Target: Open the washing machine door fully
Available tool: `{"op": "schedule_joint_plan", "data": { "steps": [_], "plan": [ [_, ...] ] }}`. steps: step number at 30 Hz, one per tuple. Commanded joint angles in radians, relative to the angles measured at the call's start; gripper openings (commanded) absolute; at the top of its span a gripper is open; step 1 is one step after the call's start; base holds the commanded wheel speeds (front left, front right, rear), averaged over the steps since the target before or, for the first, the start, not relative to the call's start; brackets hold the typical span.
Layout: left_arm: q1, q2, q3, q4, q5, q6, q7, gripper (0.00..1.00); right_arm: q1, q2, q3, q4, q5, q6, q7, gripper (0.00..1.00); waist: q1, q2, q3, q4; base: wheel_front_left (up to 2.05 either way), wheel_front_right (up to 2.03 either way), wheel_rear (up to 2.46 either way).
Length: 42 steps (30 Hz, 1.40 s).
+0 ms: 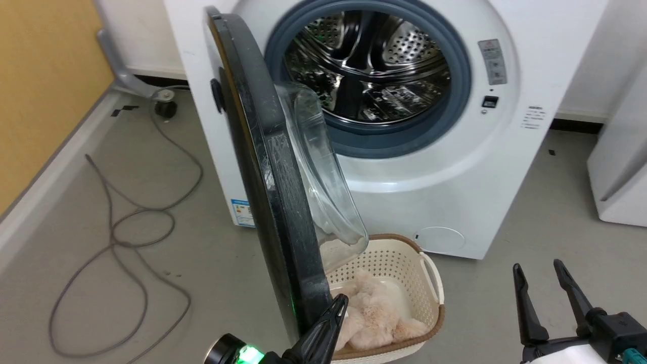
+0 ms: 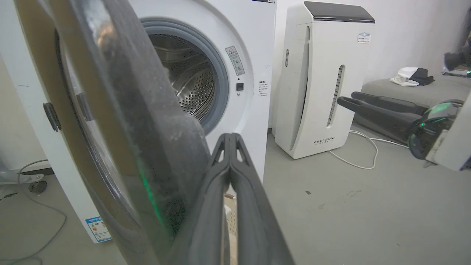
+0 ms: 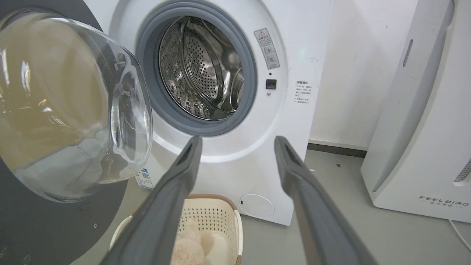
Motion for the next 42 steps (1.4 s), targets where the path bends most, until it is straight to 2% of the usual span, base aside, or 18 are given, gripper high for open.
{"op": "schedule_joint_plan", "data": {
  "steps": [1, 12, 21, 35, 42],
  "plan": [
    [0.008, 0.006, 0.015, 0.005, -0.001, 0.002, -0.004, 0.0, 0.009, 0.005, 0.003, 0.002, 0.006, 0.001, -0.004, 1.0, 0.0, 0.0, 0.001, 0.016, 0.0, 0.0, 0.0],
    [0.026, 0.011, 0.047, -0.002, 0.004, 0.002, -0.004, 0.0, 0.012, 0.005, 0.013, 0.007, 0.02, 0.001, -0.004, 1.0, 0.0, 0.0, 0.004, 0.131, 0.0, 0.0, 0.0],
    [0.024, 0.033, 0.12, 0.001, -0.002, 0.019, -0.004, 0.0, 0.005, 0.005, 0.019, 0.008, 0.019, 0.001, -0.004, 1.0, 0.0, 0.0, 0.007, 0.202, 0.0, 0.0, 0.0],
    [-0.037, 0.109, 0.359, 0.094, -0.076, 0.047, -0.004, 0.0, -0.003, 0.005, 0.027, 0.011, 0.008, 0.001, -0.004, 1.0, 0.0, 0.0, 0.028, 0.225, 0.0, 0.0, 0.0],
    [-0.108, 0.134, 0.446, 0.162, -0.109, 0.064, -0.004, 0.0, -0.017, 0.005, 0.034, 0.015, -0.003, 0.001, -0.004, 1.0, 0.0, 0.0, 0.055, 0.219, 0.0, 0.0, 0.0]
  ]
}}
